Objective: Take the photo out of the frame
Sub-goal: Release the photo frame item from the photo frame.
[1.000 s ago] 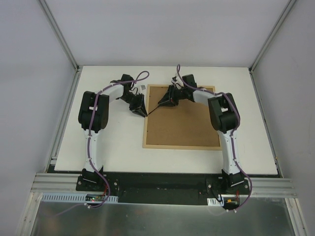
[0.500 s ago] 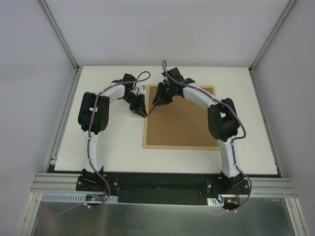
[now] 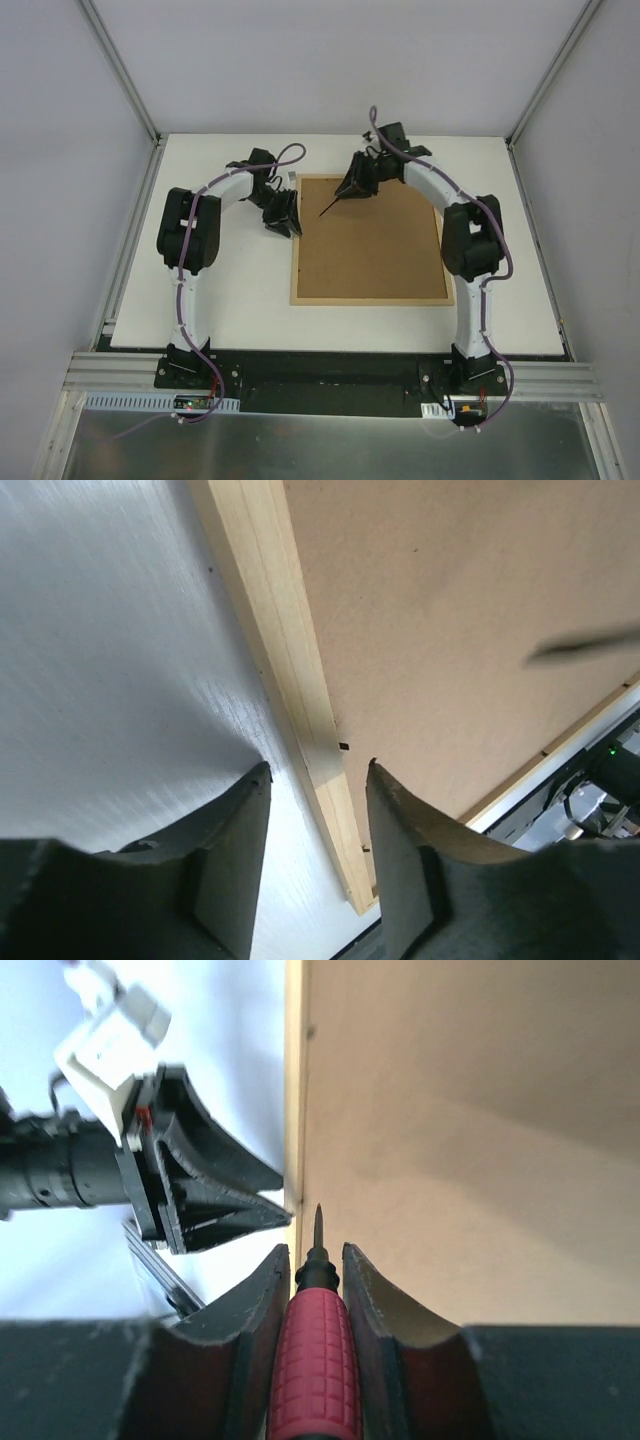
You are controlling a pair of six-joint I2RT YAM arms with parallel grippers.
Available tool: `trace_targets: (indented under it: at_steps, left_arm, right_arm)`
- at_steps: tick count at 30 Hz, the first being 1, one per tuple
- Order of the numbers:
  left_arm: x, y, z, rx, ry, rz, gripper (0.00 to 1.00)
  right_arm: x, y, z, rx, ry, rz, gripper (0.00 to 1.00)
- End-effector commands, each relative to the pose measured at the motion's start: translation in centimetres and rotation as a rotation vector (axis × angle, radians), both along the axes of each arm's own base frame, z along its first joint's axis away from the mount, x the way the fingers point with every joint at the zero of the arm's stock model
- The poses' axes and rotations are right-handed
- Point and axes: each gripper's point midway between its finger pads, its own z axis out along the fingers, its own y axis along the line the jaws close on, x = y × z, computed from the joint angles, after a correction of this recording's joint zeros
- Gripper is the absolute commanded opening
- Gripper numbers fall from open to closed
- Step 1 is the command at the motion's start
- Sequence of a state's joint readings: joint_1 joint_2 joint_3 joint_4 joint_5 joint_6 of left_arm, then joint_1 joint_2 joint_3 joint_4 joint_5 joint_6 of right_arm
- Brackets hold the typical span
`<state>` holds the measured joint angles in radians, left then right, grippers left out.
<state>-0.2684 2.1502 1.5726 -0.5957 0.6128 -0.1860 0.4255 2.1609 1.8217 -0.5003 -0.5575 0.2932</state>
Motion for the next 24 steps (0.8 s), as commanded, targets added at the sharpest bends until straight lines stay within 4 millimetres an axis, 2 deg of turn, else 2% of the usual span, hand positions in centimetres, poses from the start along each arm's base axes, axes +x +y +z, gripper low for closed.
trace_targets:
  at_steps: [1, 5, 11, 13, 18, 21, 24]
  left_arm:
    - [3.6, 0.1, 2.5, -0.034, -0.12, 0.002, 0.44]
    - [5.7, 0.2, 0.6, 0.01, -0.124, 0.014, 0.45]
    - [6.4, 0.4, -1.7, 0.047, -0.097, 0.026, 0.43]
    - [6.6, 0.3, -1.9, 0.046, -0.094, 0.029, 0.39]
    - [6.1, -0.1, -2.6, 0.032, -0.07, 0.017, 0.28]
    - [5.3, -0.1, -3.5, 0.07, -0.053, 0.003, 0.28]
    - [4.7, 0.3, -4.4, 0.154, -0.055, -0.008, 0.33]
  right_arm:
    - [4.4, -3.2, 5.3, 0.207, -0.104, -0.042, 0.0]
    - [5.7, -4.0, 4.9, 0.25, -0.107, -0.062, 0.0]
    - [6.4, -3.7, 4.2, 0.274, -0.098, -0.079, 0.0]
    - [7.0, -3.3, 4.2, 0.291, -0.095, -0.083, 0.01]
    - [8.4, -2.6, 2.8, 0.31, -0.075, -0.103, 0.0]
    - [8.8, -2.5, 1.9, 0.291, -0.082, -0.106, 0.0]
    - [8.9, -2.5, 1.2, 0.285, -0.08, -0.1, 0.01]
